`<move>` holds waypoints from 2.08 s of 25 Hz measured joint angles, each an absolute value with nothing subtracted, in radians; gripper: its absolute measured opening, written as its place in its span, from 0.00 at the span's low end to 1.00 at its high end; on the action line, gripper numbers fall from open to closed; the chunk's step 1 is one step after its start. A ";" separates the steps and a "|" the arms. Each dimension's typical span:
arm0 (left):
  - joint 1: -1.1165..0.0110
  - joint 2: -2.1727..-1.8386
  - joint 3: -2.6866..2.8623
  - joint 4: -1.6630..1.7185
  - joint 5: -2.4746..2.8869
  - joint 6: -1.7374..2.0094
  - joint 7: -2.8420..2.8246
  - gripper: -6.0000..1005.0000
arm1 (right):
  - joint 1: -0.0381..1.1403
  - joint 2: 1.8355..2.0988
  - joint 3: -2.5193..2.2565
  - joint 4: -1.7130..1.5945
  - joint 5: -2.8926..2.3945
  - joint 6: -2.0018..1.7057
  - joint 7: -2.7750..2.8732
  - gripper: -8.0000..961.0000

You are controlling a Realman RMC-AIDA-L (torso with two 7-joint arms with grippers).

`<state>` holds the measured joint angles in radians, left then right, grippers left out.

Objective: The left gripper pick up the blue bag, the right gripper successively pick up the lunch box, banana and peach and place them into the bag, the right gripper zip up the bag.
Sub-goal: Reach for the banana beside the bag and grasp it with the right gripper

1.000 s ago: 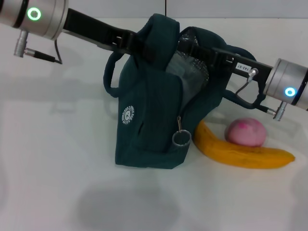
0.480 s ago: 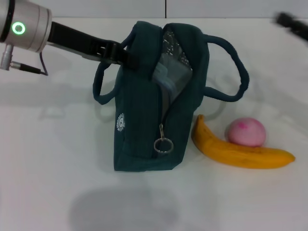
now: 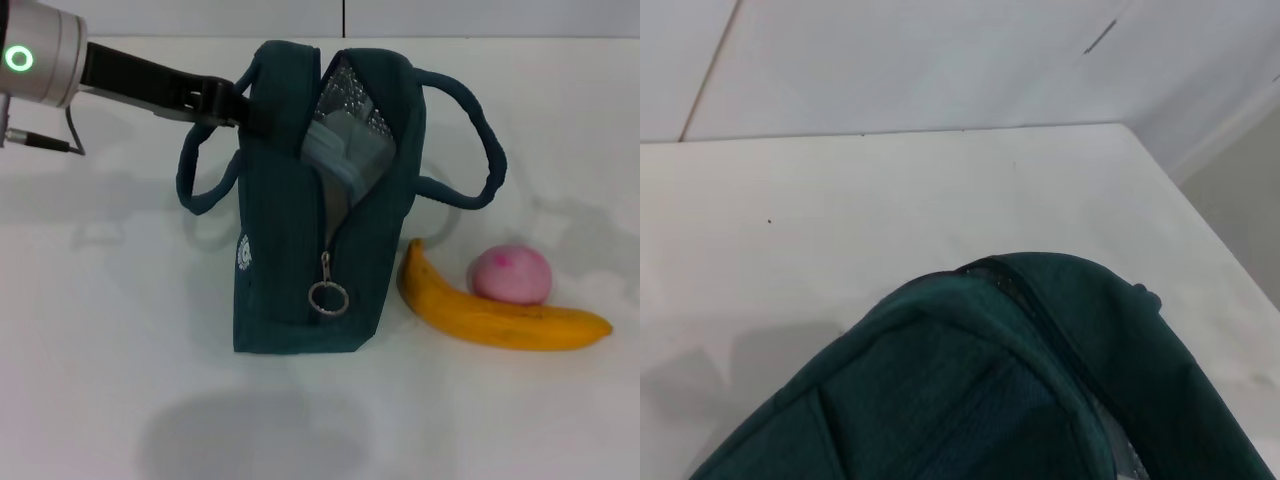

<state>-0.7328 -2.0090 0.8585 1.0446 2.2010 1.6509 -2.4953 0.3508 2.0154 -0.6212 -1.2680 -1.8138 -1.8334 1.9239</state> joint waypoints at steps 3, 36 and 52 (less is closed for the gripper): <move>-0.724 -2.011 0.856 1.045 2.201 1.651 -2.495 0.06 | 0.340 2.018 -0.774 -1.438 -1.936 -1.777 2.018 0.72; -0.735 -2.020 0.841 1.045 2.198 1.638 -2.484 0.06 | 0.694 2.026 -1.504 -1.136 -2.278 -1.415 2.346 0.66; -0.736 -2.022 0.841 1.045 2.189 1.638 -2.480 0.06 | 0.730 2.026 -1.571 -1.038 -2.237 -1.385 2.348 0.62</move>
